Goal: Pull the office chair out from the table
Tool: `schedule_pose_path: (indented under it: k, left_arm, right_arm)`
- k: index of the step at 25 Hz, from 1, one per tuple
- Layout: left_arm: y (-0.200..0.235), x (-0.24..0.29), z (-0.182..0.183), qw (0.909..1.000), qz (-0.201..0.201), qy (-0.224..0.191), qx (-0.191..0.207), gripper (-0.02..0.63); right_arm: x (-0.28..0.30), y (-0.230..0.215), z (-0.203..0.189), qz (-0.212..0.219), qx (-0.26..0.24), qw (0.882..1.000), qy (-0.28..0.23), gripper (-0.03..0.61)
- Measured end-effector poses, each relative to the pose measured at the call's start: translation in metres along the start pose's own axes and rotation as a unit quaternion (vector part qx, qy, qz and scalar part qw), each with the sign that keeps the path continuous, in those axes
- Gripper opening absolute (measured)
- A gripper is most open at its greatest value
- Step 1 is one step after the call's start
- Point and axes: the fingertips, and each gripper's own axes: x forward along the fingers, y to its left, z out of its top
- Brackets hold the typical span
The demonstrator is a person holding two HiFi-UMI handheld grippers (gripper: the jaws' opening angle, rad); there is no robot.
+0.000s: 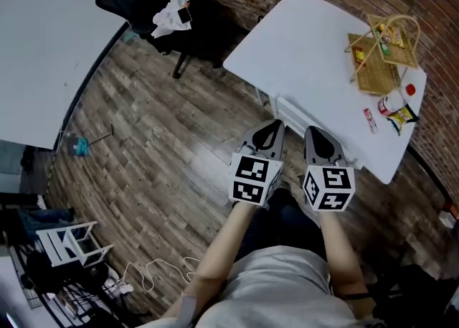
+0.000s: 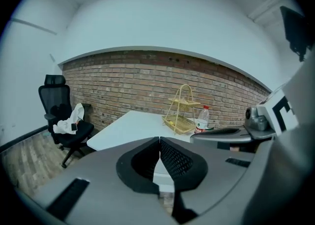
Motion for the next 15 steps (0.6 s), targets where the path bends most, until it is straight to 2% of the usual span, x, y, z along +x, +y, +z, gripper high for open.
schedule_pose_path:
  k: [5,10,13,15]
  left_arm:
    - [-0.008,0.032,-0.006,0.9985,-0.034,0.032,0.028,0.014]
    - [-0.020,0.058,-0.010,0.9925,-0.083,0.056,0.070,0.014]
    - [-0.027,0.073,-0.012,0.9846,-0.110,0.071,0.116,0.015]
    - [-0.030,0.082,-0.016,0.9746,-0.134,0.085,0.157,0.015]
  right_arm:
    - [0.011,-0.026,-0.003,-0.020,-0.011,1.000,0.020,0.015]
    - [0.017,-0.045,-0.013,-0.032,-0.030,0.998,0.052,0.015]
    - [0.018,-0.055,-0.017,-0.040,-0.046,0.996,0.071,0.015]
    - [0.022,-0.058,-0.019,-0.044,-0.059,0.994,0.085,0.015]
